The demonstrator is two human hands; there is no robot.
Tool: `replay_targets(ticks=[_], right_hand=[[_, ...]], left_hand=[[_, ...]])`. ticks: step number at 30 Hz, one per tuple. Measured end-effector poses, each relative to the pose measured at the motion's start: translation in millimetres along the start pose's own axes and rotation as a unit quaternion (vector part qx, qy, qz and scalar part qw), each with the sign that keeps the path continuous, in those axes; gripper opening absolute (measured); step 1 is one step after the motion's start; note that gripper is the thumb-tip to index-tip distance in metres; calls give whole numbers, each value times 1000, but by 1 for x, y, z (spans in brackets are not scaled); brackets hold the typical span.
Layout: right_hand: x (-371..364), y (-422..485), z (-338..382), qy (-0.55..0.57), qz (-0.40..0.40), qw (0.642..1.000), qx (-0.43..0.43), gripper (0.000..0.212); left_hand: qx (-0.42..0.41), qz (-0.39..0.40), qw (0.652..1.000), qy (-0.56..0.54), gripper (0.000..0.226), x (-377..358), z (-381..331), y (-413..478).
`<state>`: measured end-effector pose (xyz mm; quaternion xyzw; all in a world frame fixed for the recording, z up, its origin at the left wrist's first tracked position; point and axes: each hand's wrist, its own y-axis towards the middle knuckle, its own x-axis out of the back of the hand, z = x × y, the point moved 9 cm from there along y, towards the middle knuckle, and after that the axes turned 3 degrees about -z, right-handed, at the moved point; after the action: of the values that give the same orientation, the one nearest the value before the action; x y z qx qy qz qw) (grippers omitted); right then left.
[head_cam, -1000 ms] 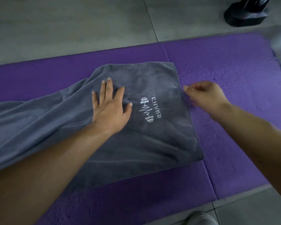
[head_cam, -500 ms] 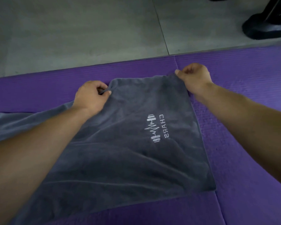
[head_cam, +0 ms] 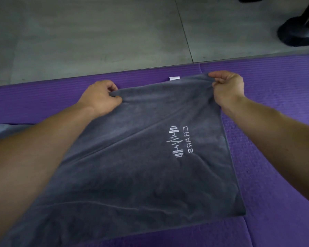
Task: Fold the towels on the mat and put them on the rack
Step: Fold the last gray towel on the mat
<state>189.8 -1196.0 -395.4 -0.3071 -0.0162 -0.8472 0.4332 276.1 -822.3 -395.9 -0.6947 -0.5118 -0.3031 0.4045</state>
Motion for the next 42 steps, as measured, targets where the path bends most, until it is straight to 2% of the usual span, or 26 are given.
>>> replay_targets(ticks=[2, 4, 6, 7, 10, 12, 15, 18, 20, 22, 24, 27, 30, 32, 34, 36, 38, 42], right_hand=[[-4, -5, 9, -93, -11, 994, 58, 37], [-20, -19, 20, -221, -6, 966, 137, 38], [-45, -46, 37, -253, 11, 937, 240, 35], [-61, -61, 41, -253, 44, 924, 284, 37], [-107, -90, 24, -338, 169, 864, 333, 63], [-115, -94, 14, -395, 190, 829, 348, 78], [-115, -92, 13, -427, 192, 811, 351, 80], [-118, -99, 20, -425, 198, 810, 352, 77], [-114, -94, 29, -372, 185, 848, 331, 74], [-108, -78, 38, -323, 158, 884, 297, 68], [-109, -64, 39, -343, 161, 885, 270, 65], [-115, -61, 34, -389, 180, 862, 269, 70], [-108, -62, 31, -397, 164, 862, 270, 70], [-107, -60, 24, -435, 170, 843, 268, 73], [-108, -58, 19, -467, 178, 823, 272, 77], [-110, -58, 16, -482, 185, 812, 273, 80], [-111, -58, 14, -492, 196, 804, 269, 82], [-111, -55, 27, -534, 229, 786, 210, 89]], left_hand=[[12, 43, 996, 78, 17, 4, 6, 2], [15, 57, 992, 115, 17, 10, 12, 4], [3, 56, 990, 126, 16, 14, 15, 5], [-7, 49, 991, 128, 17, 15, 15, 7], [-23, 26, 992, 124, 30, 22, 16, 11], [-11, 28, 993, 112, 32, 29, 21, 15], [13, 75, 994, 79, 22, 34, 36, 15], [57, 122, 989, -56, 14, 32, 57, 6], [83, 121, 979, -141, 11, 34, 68, -1], [95, 109, 975, -171, 11, 35, 77, -6], [91, 57, 983, -151, 14, 41, 83, -3], [87, -31, 987, -135, 20, 49, 87, 5], [88, -77, 990, -78, 13, 49, 85, 11], [99, -107, 989, -35, 11, 50, 85, 11], [109, -119, 986, 32, 20, 49, 88, 11], [116, -97, 984, 96, 36, 48, 92, 10], [109, -55, 986, 112, 44, 50, 97, 10], [81, 139, 987, 17, 26, 56, 110, 8]])
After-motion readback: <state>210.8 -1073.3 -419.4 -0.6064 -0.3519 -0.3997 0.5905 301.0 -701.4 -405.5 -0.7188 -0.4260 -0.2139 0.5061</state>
